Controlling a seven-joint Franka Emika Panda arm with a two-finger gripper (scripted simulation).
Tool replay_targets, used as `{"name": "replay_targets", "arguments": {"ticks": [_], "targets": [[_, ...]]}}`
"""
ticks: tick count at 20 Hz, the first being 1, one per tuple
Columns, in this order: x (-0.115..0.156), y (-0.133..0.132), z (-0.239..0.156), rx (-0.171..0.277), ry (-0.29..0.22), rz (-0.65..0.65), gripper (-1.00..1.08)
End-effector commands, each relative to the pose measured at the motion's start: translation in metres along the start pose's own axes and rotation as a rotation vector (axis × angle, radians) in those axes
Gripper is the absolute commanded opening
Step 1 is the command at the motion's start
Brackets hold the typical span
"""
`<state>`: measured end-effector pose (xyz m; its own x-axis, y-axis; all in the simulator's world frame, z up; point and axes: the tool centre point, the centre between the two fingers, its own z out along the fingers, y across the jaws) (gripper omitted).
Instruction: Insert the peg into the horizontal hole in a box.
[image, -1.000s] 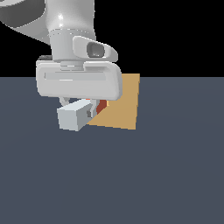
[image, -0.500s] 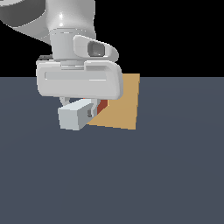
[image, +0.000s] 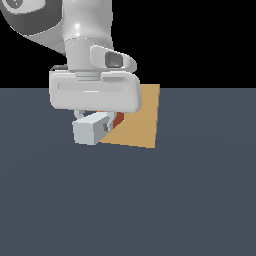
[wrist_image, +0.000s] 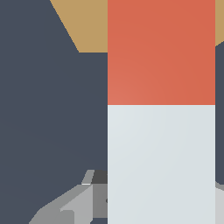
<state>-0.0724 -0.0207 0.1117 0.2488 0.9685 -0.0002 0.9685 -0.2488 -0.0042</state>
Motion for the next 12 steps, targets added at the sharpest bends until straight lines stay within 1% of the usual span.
{"name": "replay_targets", "arguments": {"ticks": [1, 7, 12], "targets": [[0.015, 0.001, -0.002, -0.005, 0.002, -0.001, -1.00], [0.062, 0.000, -0.003, -0.006, 0.002, -0.001, -1.00], [0.087, 0.001, -0.003, -0.007, 0.002, -0.001, -1.00]]}}
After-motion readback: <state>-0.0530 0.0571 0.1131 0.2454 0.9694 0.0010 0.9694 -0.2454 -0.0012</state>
